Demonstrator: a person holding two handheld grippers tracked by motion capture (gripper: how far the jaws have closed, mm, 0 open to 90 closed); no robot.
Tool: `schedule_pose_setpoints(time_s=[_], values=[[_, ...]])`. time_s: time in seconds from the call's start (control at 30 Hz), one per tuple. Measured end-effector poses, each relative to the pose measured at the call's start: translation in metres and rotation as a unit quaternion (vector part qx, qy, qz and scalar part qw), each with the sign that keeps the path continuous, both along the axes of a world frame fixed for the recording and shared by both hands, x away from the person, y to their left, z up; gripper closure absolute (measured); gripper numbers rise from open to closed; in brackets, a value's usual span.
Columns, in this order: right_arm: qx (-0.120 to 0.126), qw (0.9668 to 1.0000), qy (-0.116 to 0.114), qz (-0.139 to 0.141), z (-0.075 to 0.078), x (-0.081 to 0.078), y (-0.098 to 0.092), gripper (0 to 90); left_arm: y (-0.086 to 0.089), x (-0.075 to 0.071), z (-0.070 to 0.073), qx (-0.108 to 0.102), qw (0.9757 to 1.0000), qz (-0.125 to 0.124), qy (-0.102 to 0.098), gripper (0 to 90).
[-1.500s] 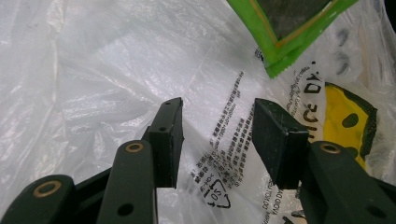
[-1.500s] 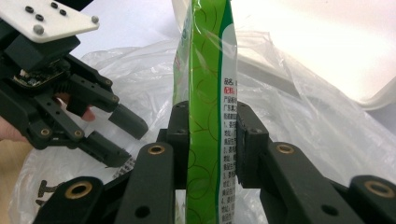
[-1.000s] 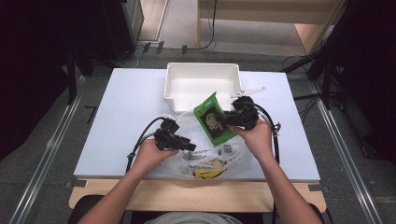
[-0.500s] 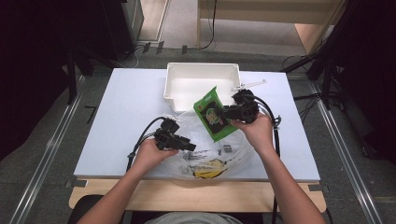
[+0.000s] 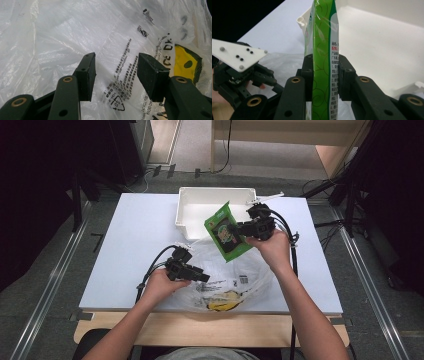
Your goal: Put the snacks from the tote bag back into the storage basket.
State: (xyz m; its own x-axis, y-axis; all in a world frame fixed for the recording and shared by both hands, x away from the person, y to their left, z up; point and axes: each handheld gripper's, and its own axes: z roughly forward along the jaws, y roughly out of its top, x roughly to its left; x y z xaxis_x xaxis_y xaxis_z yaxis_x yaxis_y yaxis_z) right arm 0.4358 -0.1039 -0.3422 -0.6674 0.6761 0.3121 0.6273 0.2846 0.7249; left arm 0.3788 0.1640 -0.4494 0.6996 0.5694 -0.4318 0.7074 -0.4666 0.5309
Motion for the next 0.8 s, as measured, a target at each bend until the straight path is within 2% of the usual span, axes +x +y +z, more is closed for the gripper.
schedule_pose_setpoints(time_s=[0.2,0.4,0.5,0.8], values=[[0.002,1.0,-0.007,0.001,0.009,0.01,0.005,73.7,0.001,0.0,0.0,-0.001,1.0,0.001,0.003,49.8],[-0.005,0.9999,-0.011,-0.002,0.015,0.018,0.009,73.8,0.001,0.0,0.0,0.0,1.0,0.0,0.004,49.8],[-0.016,0.9998,-0.011,-0.004,0.019,0.025,0.013,73.7,0.0,0.0,0.001,0.001,1.0,-0.001,0.0,49.9],[-0.022,0.9996,-0.014,-0.013,0.024,0.041,0.017,73.7,0.001,0.0,0.0,0.0,1.0,0.002,0.0,49.9]])
